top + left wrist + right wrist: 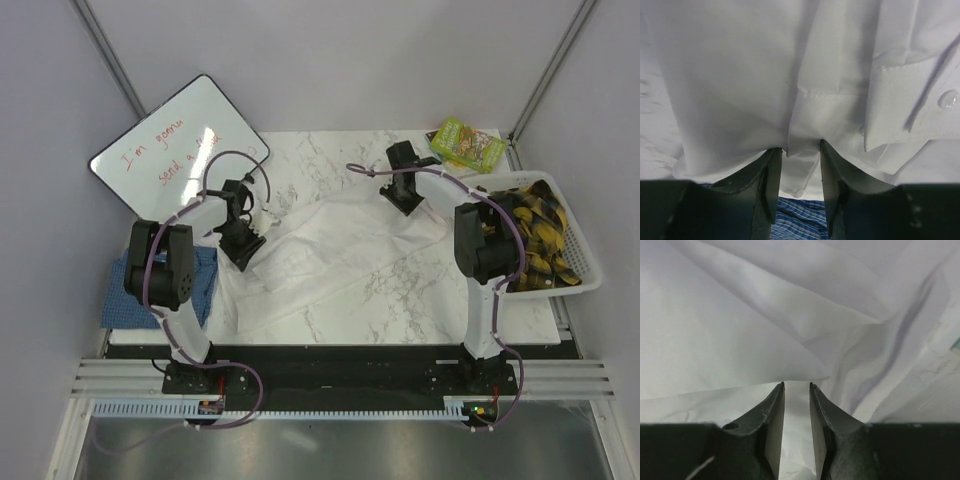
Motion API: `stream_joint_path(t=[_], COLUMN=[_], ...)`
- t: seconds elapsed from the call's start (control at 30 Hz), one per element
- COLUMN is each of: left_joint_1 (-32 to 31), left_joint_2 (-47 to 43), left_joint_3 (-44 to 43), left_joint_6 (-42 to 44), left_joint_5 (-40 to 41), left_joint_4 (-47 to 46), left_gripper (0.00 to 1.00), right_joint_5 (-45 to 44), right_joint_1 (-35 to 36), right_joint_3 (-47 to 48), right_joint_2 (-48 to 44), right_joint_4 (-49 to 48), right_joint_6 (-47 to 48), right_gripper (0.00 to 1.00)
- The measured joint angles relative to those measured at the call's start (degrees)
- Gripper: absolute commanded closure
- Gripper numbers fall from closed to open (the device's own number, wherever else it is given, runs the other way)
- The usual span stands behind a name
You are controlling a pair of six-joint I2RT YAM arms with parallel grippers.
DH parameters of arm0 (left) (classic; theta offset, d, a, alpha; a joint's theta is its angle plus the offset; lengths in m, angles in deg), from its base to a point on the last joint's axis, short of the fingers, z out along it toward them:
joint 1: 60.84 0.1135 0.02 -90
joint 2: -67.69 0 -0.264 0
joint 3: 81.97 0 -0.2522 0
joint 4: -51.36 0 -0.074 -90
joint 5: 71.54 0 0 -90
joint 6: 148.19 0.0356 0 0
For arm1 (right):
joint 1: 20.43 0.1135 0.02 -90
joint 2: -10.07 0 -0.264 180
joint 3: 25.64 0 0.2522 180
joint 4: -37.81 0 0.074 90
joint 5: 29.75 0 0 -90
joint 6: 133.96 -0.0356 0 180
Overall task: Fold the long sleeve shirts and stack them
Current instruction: Fold the shirt
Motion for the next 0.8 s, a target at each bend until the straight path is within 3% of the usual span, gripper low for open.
stream_joint_path(t=[0.17, 0.37, 0.53, 0.67, 0.8], left_joint_1=[-5.0, -9.5, -19.1, -26.9, -25.2], left_joint_2=[-4.2, -7.1, -9.7, -10.4, -12.2], left_joint_3=[5.8, 10.1, 13.3, 14.1, 13.2], left_joint_6=[-0.1, -1.3, -3.0, -4.8, -5.8], left_joint_5=[-0.7, -2.1, -3.1, -6.6, -12.4], left_joint_4=[1.7, 2.7, 3.5, 4.2, 5.8], left_gripper=[0.59, 0.59, 0.58, 0.52, 0.49], right_joint_5=[0.0, 2.5, 5.4, 6.3, 6.6], right_joint_1=[-0.1, 0.0, 0.0, 0.0, 0.0], right_joint_3=[5.3, 4.4, -1.1, -5.5, -9.2], right_joint_2=[-0.8, -7.2, -13.4, -13.9, -13.7], right_joint_4=[0.0, 2.7, 4.7, 5.0, 5.7], right_joint_6=[-0.3, -1.7, -3.1, -3.7, -3.8], right_gripper=[0.64, 0.64, 0.65, 0.66, 0.67])
